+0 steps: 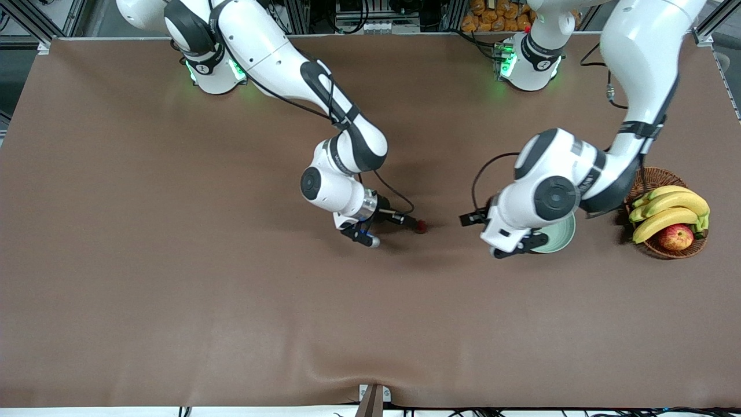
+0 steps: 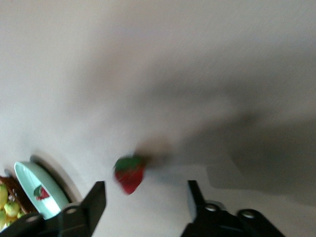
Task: Collect all strawberries into plate
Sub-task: 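Release the strawberry onto the plate while the right gripper carries the third, then set the third strawberry mid-table and withdraw the right gripper to rest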
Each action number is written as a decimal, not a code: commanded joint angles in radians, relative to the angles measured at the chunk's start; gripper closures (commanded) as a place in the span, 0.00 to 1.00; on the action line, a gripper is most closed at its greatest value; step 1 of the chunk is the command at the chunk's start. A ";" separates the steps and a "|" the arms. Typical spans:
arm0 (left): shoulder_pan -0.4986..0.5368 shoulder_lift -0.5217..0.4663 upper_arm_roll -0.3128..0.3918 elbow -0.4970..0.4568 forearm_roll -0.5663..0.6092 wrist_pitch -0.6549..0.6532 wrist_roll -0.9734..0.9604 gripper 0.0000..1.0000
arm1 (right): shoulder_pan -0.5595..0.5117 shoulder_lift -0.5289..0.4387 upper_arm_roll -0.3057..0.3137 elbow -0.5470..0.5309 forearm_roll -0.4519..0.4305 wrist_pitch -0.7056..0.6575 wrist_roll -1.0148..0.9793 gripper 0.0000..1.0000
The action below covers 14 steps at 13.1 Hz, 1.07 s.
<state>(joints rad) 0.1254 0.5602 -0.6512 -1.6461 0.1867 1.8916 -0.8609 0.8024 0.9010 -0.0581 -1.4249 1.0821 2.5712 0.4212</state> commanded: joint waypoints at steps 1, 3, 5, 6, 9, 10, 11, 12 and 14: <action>-0.041 0.053 -0.001 0.034 -0.016 0.024 -0.062 0.00 | -0.067 -0.095 0.003 -0.119 0.015 -0.063 -0.007 0.05; -0.073 0.078 0.001 0.032 -0.016 0.104 -0.107 0.00 | -0.170 -0.177 0.003 -0.222 -0.019 -0.149 -0.021 0.00; -0.114 0.116 0.002 0.034 -0.004 0.176 -0.153 0.00 | -0.285 -0.256 0.003 -0.285 -0.196 -0.236 -0.039 0.00; -0.140 0.132 0.008 0.032 0.000 0.214 -0.156 0.00 | -0.345 -0.292 0.003 -0.284 -0.311 -0.321 -0.039 0.00; -0.211 0.156 0.074 0.023 0.055 0.302 -0.155 0.00 | -0.516 -0.390 0.006 -0.275 -0.589 -0.510 -0.071 0.00; -0.231 0.171 0.087 0.023 0.098 0.303 -0.152 0.00 | -0.572 -0.427 0.007 -0.261 -0.632 -0.567 -0.100 0.00; -0.239 0.187 0.087 0.022 0.149 0.305 -0.152 0.00 | -0.615 -0.463 0.008 -0.250 -0.666 -0.615 -0.125 0.00; -0.239 0.202 0.087 0.020 0.192 0.305 -0.152 0.00 | -0.659 -0.502 0.008 -0.241 -0.721 -0.634 -0.145 0.00; -0.257 0.233 0.087 0.022 0.227 0.308 -0.155 0.08 | -0.725 -0.569 0.009 -0.224 -0.876 -0.638 -0.218 0.00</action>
<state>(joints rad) -0.1094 0.7638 -0.5705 -1.6401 0.3709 2.1895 -1.0038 0.1303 0.4113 -0.0756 -1.6323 0.3172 1.9432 0.2515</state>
